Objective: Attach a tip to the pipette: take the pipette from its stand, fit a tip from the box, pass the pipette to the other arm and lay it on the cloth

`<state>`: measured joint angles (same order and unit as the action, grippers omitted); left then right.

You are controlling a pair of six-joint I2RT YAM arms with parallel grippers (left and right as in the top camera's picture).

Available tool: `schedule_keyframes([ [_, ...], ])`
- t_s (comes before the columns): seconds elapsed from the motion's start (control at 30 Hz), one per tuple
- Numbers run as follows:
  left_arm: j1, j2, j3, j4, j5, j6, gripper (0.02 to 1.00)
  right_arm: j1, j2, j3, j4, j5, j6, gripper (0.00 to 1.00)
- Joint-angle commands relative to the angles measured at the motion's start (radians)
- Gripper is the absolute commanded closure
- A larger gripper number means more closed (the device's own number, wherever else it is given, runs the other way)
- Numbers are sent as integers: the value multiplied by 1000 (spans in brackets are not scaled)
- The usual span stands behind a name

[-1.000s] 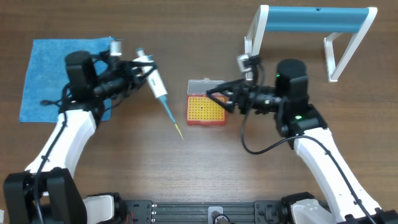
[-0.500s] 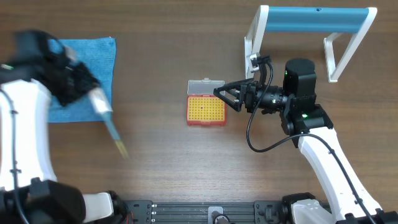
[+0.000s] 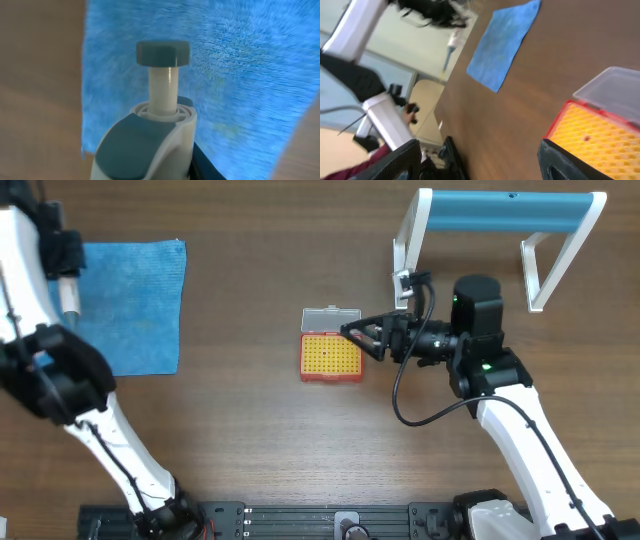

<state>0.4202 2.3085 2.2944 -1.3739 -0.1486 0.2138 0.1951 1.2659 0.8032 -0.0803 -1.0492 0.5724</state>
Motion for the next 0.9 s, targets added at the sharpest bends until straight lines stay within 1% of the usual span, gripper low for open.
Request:
schedule_keyframes([
  [0.03,-61,105,35,63,-77,141,993,93,2,6,2,76,23,233],
  [0.13,-68,145,34,97,-71,144,991,129,2,6,2,124,53,233],
  [0.2,-68,165,34,120,-33,156,993,140,2,6,2,124,61,231],
  [0.33,-59,210,34,117,-18,154,993,147,2,6,3,124,64,231],
  [0.43,-52,231,33,113,53,154,993,146,2,6,6,125,63,231],
  [0.5,-52,236,33,111,72,150,991,146,2,6,6,125,63,231],
  [0.57,-52,237,33,112,83,151,991,147,2,6,6,125,63,233],
  [0.9,-21,260,33,116,83,131,993,146,2,6,6,125,63,231],
])
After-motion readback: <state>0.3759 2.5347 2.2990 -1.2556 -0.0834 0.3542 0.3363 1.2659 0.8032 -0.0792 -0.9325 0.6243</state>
